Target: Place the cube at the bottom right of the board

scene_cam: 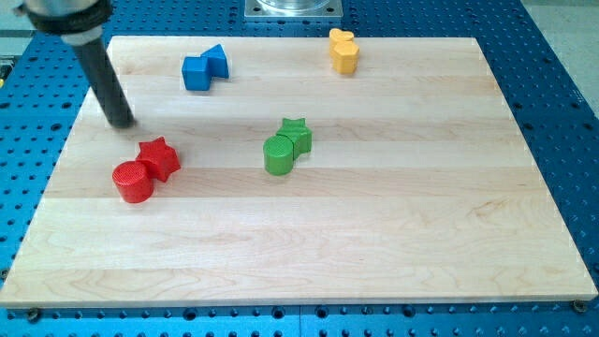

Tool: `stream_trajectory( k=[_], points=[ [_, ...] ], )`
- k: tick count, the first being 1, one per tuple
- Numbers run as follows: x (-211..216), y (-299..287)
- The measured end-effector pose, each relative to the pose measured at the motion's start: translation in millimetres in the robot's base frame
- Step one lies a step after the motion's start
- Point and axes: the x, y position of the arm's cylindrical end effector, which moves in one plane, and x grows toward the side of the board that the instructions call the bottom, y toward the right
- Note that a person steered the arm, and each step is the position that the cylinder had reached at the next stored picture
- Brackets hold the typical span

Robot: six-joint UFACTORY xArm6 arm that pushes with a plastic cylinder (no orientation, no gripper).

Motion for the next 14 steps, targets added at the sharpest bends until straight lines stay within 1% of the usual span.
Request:
stream_trajectory(
  k=[1,2,3,4,5,6,7,8,9,10,11,12,13,14],
  points=[
    [-51,0],
    [-68,31],
    [-48,86],
    [-48,64],
    [-48,96],
    [-62,128],
    [-75,101],
    [-75,155],
    [-60,284],
    [-28,366],
    [-26,334],
    [-53,333],
    [-41,299],
    [14,304]
  ],
)
